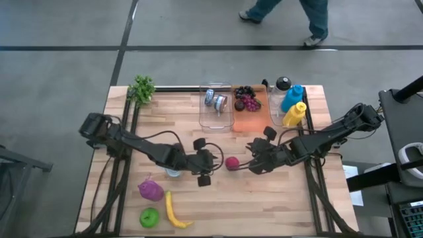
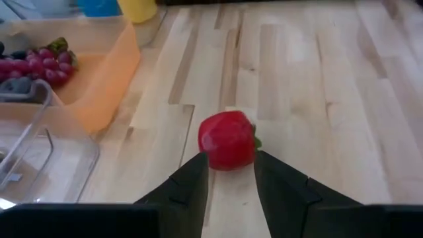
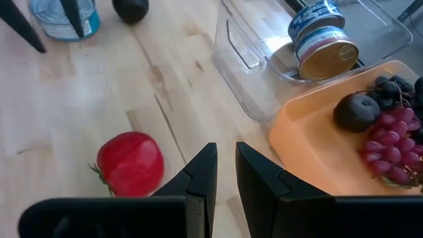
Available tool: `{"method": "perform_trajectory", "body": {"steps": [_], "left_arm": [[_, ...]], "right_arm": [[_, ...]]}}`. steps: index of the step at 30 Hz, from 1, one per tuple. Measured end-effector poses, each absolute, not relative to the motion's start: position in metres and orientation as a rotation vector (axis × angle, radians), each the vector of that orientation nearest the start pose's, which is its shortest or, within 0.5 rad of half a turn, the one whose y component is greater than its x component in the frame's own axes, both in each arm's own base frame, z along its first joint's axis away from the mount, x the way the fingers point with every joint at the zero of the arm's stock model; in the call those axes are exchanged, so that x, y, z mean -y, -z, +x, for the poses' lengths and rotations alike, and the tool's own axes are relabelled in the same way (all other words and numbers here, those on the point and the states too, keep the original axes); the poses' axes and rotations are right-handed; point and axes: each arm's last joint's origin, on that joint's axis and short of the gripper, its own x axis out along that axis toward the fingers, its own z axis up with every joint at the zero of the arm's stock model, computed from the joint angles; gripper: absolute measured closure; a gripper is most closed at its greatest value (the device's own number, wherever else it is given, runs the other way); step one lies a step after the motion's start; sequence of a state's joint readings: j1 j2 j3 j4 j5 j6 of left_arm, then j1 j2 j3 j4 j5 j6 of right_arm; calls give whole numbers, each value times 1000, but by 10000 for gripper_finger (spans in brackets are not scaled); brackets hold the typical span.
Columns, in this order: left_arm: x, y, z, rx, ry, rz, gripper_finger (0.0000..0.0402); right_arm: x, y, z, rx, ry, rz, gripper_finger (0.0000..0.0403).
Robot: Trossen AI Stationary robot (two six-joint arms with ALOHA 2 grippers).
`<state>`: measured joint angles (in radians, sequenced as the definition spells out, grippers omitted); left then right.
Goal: Pick & Place Food Item
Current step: Put the red tomato into the orange bin
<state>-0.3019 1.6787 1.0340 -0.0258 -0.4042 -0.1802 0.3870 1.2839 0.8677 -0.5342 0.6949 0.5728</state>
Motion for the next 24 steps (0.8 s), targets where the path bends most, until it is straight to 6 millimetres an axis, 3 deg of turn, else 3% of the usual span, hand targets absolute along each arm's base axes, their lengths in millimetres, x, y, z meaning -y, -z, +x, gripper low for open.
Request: {"method": "perform_trajectory", "body": {"steps": [11,24], "left_arm": [[97,-223,327,-613,-148,36,277],[96,-230,322,-615,-138,67,278]], "right_arm": [[-76,-242,237,-670,495,48,351],[-90,-228,257,-686,330,-43,351]]}}
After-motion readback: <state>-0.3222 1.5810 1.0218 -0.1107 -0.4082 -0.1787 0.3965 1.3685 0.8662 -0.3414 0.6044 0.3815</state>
